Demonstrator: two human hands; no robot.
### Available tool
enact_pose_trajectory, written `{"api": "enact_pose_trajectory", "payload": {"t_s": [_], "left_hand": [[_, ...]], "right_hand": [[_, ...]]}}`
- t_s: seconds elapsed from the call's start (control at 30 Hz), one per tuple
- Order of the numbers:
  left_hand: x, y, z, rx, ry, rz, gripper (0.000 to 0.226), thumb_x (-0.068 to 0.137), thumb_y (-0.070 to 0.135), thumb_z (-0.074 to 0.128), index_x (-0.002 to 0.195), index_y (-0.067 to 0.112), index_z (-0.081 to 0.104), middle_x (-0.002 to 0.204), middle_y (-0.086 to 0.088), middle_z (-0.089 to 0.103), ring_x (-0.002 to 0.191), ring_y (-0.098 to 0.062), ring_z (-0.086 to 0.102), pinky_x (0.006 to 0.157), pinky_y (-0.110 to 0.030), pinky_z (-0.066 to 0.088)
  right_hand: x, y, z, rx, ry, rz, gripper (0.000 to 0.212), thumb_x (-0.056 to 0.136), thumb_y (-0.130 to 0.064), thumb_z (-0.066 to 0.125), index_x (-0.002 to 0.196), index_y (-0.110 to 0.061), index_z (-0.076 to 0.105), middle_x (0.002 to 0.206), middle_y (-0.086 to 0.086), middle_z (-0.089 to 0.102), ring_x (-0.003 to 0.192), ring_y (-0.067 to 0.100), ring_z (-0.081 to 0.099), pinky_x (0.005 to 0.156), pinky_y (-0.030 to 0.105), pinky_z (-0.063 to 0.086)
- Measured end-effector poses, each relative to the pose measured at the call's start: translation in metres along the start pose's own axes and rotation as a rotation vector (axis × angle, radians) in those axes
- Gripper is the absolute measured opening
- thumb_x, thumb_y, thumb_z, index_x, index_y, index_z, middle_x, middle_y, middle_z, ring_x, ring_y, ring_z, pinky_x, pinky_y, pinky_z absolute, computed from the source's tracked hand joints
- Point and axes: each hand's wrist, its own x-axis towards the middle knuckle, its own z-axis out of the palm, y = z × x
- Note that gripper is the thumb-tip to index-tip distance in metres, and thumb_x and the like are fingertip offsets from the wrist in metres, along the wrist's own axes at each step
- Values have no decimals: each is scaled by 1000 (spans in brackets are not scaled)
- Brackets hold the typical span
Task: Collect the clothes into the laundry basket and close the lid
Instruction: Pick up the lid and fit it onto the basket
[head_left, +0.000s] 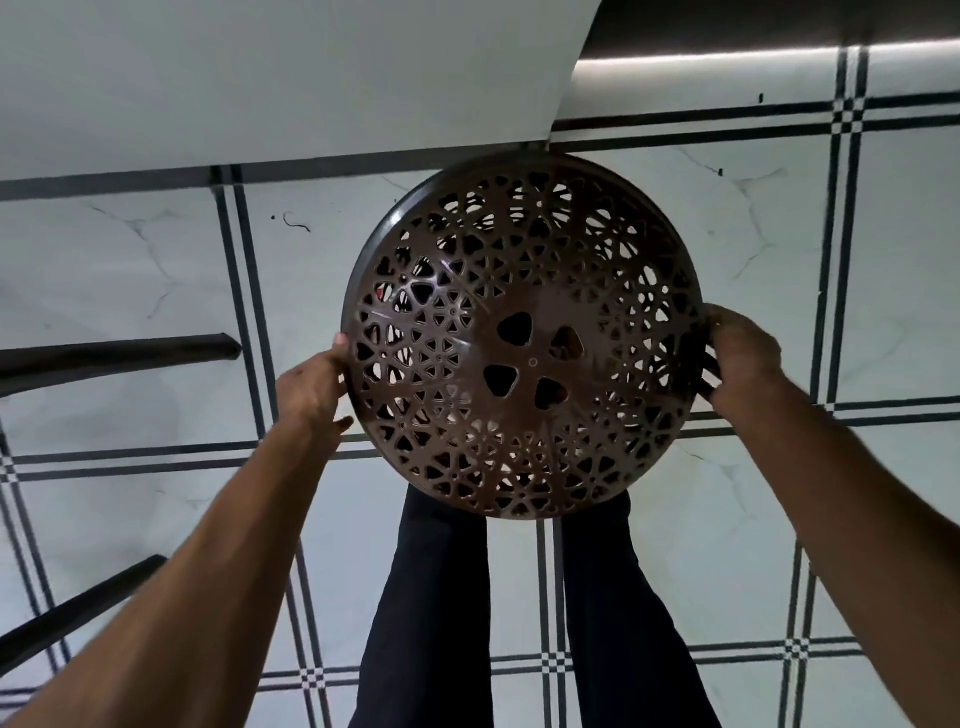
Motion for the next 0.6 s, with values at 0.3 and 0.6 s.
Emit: {"api": "enact_pose_trajectory", "payload": {"t_s": [0.3, 0.6], "left_hand": [[2, 60, -14, 79, -289, 198, 34, 101, 14, 57, 134, 15, 62, 126, 1, 68, 127, -17, 57, 116, -38, 38], [18, 136, 47, 554, -279, 540, 22, 98, 27, 65, 100, 10, 78, 95, -11, 77, 95, -28, 73, 97, -39, 54]], "right_hand": [[-11, -72, 45, -318, 8, -526, 53, 76, 15, 49, 105, -19, 76, 106, 6, 74, 101, 21, 70, 92, 38, 56], [-30, -149, 163, -1065, -441, -825, 23, 92, -23, 72, 113, -14, 76, 113, 7, 71, 104, 22, 65, 88, 28, 47]]}}
